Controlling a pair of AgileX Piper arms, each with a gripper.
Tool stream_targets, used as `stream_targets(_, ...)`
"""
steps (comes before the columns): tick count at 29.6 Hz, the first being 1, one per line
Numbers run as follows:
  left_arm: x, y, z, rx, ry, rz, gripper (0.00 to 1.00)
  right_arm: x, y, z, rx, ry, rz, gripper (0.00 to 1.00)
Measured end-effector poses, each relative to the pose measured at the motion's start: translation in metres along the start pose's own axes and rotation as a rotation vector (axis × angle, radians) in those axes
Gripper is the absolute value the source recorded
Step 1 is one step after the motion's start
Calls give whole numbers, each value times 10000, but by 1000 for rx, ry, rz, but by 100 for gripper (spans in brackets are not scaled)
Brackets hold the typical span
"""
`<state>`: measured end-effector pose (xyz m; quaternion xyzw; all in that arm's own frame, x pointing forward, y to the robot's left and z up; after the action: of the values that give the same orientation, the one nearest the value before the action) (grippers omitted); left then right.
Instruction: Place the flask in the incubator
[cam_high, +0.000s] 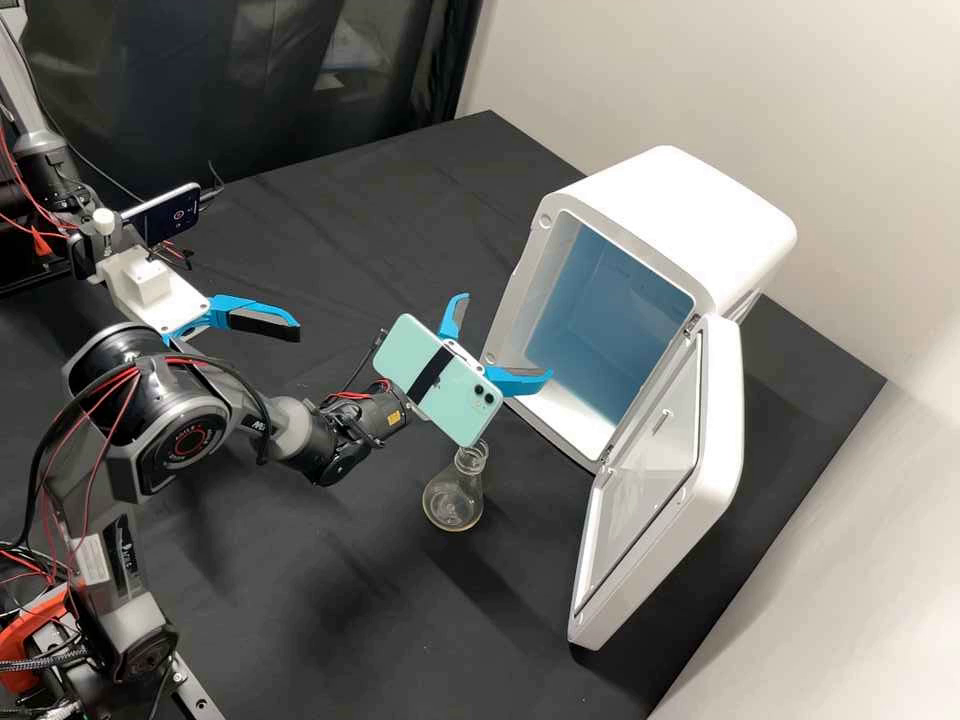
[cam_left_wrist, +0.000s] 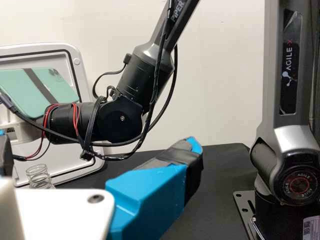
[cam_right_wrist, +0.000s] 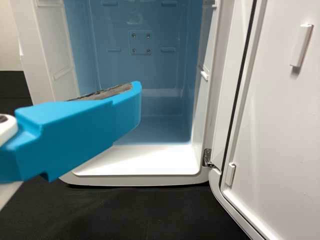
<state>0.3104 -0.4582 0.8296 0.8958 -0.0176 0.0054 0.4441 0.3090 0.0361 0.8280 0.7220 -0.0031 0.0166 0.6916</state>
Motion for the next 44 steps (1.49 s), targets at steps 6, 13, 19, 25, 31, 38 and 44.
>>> stream_targets(6,0,0,0,0,0,0,100,0,0,0,0,0,0,100)
stream_targets(13,-1,-17,-2,0,0,-2,100,0,0,0,0,0,0,100)
stream_targets(19,-46,-163,-140,24,21,-58,100,0,0,0,0,0,0,100)
stream_targets(25,-123,-261,-452,-3,115,-98,100,0,0,0,0,0,0,100)
stream_targets(31,-273,-292,-760,-59,177,-106,100,0,0,0,0,0,0,100)
stream_targets(38,-363,-264,-1016,-76,180,-77,100,0,0,0,0,0,0,100)
stream_targets(44,-450,-215,-1201,-83,198,-41,100,0,0,0,0,0,0,100)
